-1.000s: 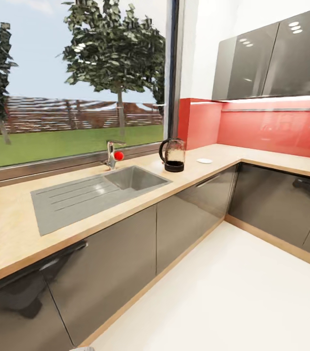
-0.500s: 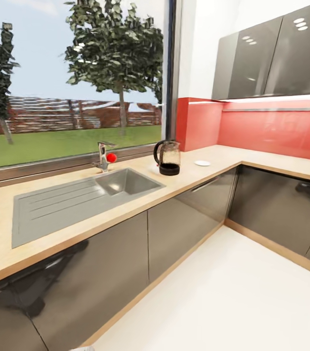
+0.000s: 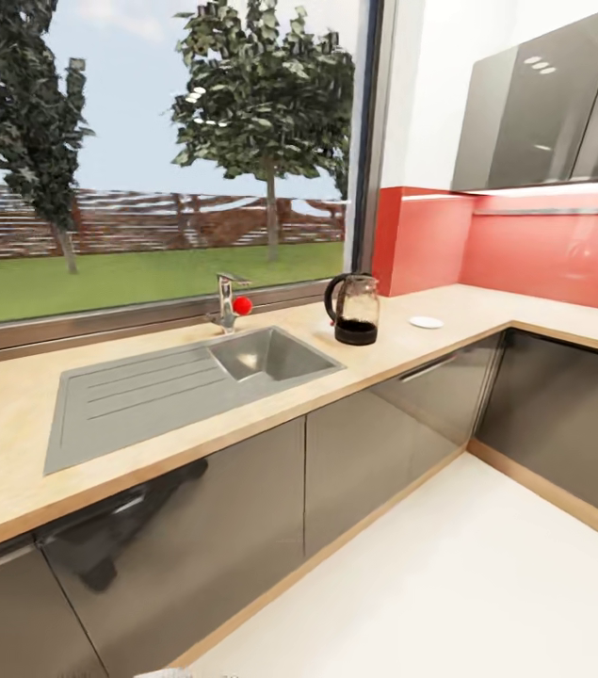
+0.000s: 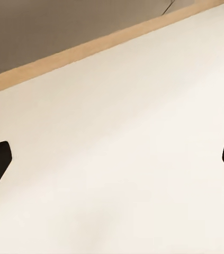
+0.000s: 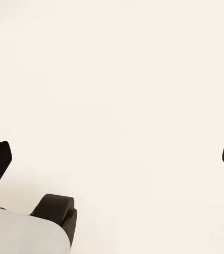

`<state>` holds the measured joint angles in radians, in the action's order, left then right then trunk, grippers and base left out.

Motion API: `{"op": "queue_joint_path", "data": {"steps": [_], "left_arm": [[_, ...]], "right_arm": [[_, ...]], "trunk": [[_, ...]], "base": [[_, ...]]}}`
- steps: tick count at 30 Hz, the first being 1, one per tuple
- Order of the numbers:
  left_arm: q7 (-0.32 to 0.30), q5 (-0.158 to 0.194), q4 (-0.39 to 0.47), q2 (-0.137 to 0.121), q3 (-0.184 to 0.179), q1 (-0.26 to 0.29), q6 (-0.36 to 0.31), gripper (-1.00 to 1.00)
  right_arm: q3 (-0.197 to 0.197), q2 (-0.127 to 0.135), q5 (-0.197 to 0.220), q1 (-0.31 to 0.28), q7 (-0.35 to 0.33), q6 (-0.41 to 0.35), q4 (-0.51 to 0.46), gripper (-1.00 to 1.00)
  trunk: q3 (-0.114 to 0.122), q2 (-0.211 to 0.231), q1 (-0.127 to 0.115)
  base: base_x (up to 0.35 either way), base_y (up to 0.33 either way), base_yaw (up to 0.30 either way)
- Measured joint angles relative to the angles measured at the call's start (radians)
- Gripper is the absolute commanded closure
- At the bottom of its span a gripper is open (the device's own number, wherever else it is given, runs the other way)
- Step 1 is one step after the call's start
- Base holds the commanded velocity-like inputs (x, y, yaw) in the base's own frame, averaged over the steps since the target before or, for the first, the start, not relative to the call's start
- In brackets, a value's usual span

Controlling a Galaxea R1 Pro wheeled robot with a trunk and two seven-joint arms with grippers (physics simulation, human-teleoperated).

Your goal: Set up a coffee station on the kitchen countertop: keep the coffee maker on the countertop, move the bottle of coffee from the kitchen shelf to the counter next to the coffee maker, place a paper coffee filter on top of the coffee maker, put the saucer next to the coffee maker with the coffee cup on the saucer, and place the electric kettle next to the coffee maker.

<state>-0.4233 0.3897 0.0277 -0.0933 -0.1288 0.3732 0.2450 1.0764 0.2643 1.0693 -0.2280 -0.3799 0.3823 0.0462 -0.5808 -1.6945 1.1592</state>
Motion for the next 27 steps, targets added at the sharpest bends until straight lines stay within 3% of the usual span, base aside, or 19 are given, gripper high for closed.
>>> {"op": "queue_joint_path", "data": {"steps": [10, 21, 27], "left_arm": [[0.0, 0.0, 0.0, 0.0, -0.001, 0.0, 0.0, -1.0], [0.0, 0.0, 0.0, 0.0, -0.001, 0.0, 0.0, -1.0], [0.0, 0.0, 0.0, 0.0, -0.001, -0.001, 0.0, -1.0]], "right_arm": [[0.0, 0.0, 0.0, 0.0, 0.0, 0.0, 0.0, -1.0], [0.0, 0.0, 0.0, 0.0, 0.0, 0.001, 0.0, -1.0], [0.0, 0.0, 0.0, 0.0, 0.0, 0.0, 0.0, -1.0]], "trunk": [[0.0, 0.0, 0.0], [0.0, 0.0, 0.0], [0.0, 0.0, 0.0]], "base": [[0.006, -0.003, 0.247], [0.147, -0.18, 0.05], [0.081, -0.096, 0.183]]}}
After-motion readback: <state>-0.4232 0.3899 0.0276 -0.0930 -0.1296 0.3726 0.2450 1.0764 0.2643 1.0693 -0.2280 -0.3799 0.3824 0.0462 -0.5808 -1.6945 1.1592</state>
